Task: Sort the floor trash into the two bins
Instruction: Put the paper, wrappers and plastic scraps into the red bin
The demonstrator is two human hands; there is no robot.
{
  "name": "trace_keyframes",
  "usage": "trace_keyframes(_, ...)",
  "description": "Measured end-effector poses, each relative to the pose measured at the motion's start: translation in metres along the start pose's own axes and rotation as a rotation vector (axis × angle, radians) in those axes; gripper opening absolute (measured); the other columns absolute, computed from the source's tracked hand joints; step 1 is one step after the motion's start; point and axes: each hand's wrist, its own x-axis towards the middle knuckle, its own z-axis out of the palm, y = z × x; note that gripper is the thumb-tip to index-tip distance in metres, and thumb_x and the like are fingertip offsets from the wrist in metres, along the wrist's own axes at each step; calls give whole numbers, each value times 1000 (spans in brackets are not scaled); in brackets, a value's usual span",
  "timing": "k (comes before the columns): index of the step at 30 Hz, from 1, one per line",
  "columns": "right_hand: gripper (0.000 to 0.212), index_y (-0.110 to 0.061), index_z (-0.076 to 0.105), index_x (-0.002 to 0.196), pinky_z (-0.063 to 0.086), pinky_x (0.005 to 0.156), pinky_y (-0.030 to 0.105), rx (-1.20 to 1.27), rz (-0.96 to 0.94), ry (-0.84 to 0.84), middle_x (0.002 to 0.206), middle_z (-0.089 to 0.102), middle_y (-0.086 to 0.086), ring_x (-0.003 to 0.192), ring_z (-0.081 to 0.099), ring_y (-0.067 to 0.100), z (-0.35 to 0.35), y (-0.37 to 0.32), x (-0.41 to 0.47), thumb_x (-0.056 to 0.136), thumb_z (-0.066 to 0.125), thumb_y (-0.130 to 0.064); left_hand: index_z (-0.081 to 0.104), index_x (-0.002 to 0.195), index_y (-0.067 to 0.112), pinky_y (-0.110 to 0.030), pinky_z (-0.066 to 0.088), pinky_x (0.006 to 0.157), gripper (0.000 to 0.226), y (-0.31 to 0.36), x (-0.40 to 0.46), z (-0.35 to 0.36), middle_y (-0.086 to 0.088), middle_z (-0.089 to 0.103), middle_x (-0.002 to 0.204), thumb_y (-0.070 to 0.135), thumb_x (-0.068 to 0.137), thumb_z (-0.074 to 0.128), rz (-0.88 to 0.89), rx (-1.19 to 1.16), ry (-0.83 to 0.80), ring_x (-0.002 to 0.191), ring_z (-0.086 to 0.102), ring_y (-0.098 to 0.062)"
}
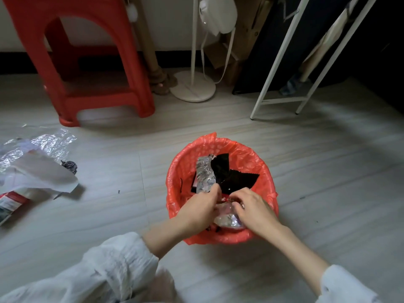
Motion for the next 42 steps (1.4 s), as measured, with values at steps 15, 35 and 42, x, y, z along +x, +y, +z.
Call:
trace_keyframes(15, 35, -14, 53, 128, 48, 86, 39, -283, 64, -55, 118, 47, 8, 109, 57, 28, 35, -23, 27, 94, 47, -20, 64, 113, 23, -32, 41, 88, 32, -39, -28, -22, 1, 59, 107, 22, 82, 58, 162, 345, 196, 107, 52, -22)
trace_keyframes(35, 52, -20, 41, 139, 33, 109, 39, -72, 244, -569, 144, 43, 9, 130, 41, 26, 65, -40, 41, 95, 27, -42, -3, 148, 26, -40, 2, 118, 62, -70, -80, -37, -5, -19, 155, 35, 99, 34, 77, 458, -169, 143, -16, -23)
trace_keyframes(42, 33, -15, 53, 118, 41, 96, 30, -69, 185, -517, 108, 59, 3, 94, 56, 16, 30, -54, 19, 97, 32, -30, 3, 148, 27, -36, 6, 116, 58, -74, -87, -45, -4, -12, 157, 28, 99, 34, 90, 460, -141, 145, -9, -21)
